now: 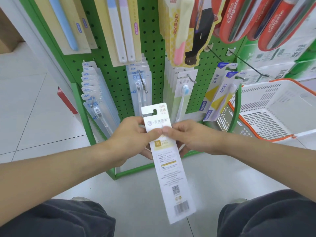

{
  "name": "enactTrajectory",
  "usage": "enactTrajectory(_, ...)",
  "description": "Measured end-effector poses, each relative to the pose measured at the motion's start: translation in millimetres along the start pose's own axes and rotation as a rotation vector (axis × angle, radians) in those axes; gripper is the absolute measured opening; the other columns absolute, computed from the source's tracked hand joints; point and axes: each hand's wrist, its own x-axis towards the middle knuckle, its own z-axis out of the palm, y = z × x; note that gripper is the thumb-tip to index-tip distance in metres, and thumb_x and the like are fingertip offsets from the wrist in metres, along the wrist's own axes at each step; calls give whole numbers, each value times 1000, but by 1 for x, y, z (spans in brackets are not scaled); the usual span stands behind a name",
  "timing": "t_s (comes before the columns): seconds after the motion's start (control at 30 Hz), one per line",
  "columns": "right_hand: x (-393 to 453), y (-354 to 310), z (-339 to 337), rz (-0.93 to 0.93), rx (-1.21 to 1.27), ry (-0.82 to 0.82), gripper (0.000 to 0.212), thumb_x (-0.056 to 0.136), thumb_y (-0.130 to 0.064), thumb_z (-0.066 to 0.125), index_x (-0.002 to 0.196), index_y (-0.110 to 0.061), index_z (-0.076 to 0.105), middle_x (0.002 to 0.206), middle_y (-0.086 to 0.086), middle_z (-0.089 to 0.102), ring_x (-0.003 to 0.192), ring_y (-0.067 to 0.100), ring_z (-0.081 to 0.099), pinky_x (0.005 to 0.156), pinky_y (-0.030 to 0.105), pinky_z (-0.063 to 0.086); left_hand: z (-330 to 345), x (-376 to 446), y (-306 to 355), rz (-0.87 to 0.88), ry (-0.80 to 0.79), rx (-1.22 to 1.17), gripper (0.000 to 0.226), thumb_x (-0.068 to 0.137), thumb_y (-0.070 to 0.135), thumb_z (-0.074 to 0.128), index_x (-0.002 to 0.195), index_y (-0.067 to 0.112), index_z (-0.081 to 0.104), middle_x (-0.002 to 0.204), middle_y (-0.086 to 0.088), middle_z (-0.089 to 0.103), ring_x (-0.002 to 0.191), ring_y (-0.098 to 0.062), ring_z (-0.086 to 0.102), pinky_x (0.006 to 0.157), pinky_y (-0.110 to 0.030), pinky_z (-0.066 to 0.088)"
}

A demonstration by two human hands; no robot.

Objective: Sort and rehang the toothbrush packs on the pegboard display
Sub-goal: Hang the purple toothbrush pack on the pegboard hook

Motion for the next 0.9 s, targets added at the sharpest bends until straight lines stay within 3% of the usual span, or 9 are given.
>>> enactTrajectory(0.1, -4, 4, -3, 31, -209, -179, 9, 100, -31, 64, 102, -23, 69, 94, -8, 77, 87, 10, 74, 68, 25, 59, -2, 3, -3, -42, 14, -94, 16, 101, 9, 59, 113, 2, 66, 94, -11, 79, 82, -30, 77, 64, -41, 64)
enactTrajectory(0.33, -9, 9, -14, 71, -353, -378, 33, 77, 0, 86, 93, -24, 70, 96, -5, 78, 93, 24, 76, 78, 44, 63, -8, 6, -6, -75, 40, -196, 18, 103, 13, 55, 115, 4, 65, 96, -9, 79, 85, -26, 77, 65, -37, 64)
enactTrajectory(0.4, -11, 10, -17, 84, -364, -383, 25, 83, -5, 83, 97, -22, 70, 97, -4, 79, 93, 25, 77, 75, 41, 64, -10, 8, -6, -108, 56, -220, 19, 103, 14, 55, 117, 3, 64, 97, -10, 79, 86, -27, 77, 66, -38, 64)
enactTrajectory(0.5, -17, 6, -17, 79, -383, -320, 11, 97, -32, 68, 106, -26, 69, 106, -3, 77, 95, 16, 75, 85, 37, 61, -11, 9, -6, -287, -6, -210, 24, 104, 19, 56, 116, 2, 65, 99, -16, 78, 89, -30, 77, 69, -40, 65)
enactTrajectory(0.57, -25, 0, -17, 73, -475, -254, 20, 102, -43, 56, 115, -31, 64, 111, -9, 74, 97, 9, 71, 89, 27, 56, -10, 6, -8, -434, -76, -172, 29, 102, 27, 57, 113, 1, 65, 108, -28, 72, 93, -38, 75, 73, -42, 64)
enactTrajectory(0.63, -32, -2, -15, 25, -719, -212, 26, 106, -41, 50, 127, -27, 56, 117, -9, 69, 103, 12, 64, 90, 28, 51, -7, 3, -7, -515, -116, -204, 33, 98, 37, 61, 104, 5, 60, 114, -37, 66, 97, -42, 73, 77, -44, 63)
enactTrajectory(0.73, -39, 6, -5, 23, -865, -212, 13, 106, -23, 46, 119, -22, 44, 101, 0, 65, 93, 22, 61, 83, 38, 50, 4, 2, -6, -491, -132, -286, 42, 92, 44, 64, 105, 4, 60, 110, -37, 68, 101, -41, 72, 82, -45, 62)
enactTrajectory(0.8, -43, 13, 4, 27, -857, -211, 15, 102, -16, 47, 115, -17, 39, 97, 5, 56, 89, 30, 58, 82, 47, 50, 11, 6, -7, -412, -127, -337, 42, 98, 32, 61, 110, -8, 59, 109, -35, 69, 101, -39, 73, 84, -40, 61)
enactTrajectory(0.9, -52, 19, 8, 23, -736, -168, 43, 99, -45, 57, 130, -23, 36, 105, 1, 51, 96, 23, 58, 88, 45, 50, 23, 12, -9, -325, -98, -414, 35, 103, 11, 52, 117, -21, 55, 109, -37, 68, 100, -40, 73, 79, -38, 63)
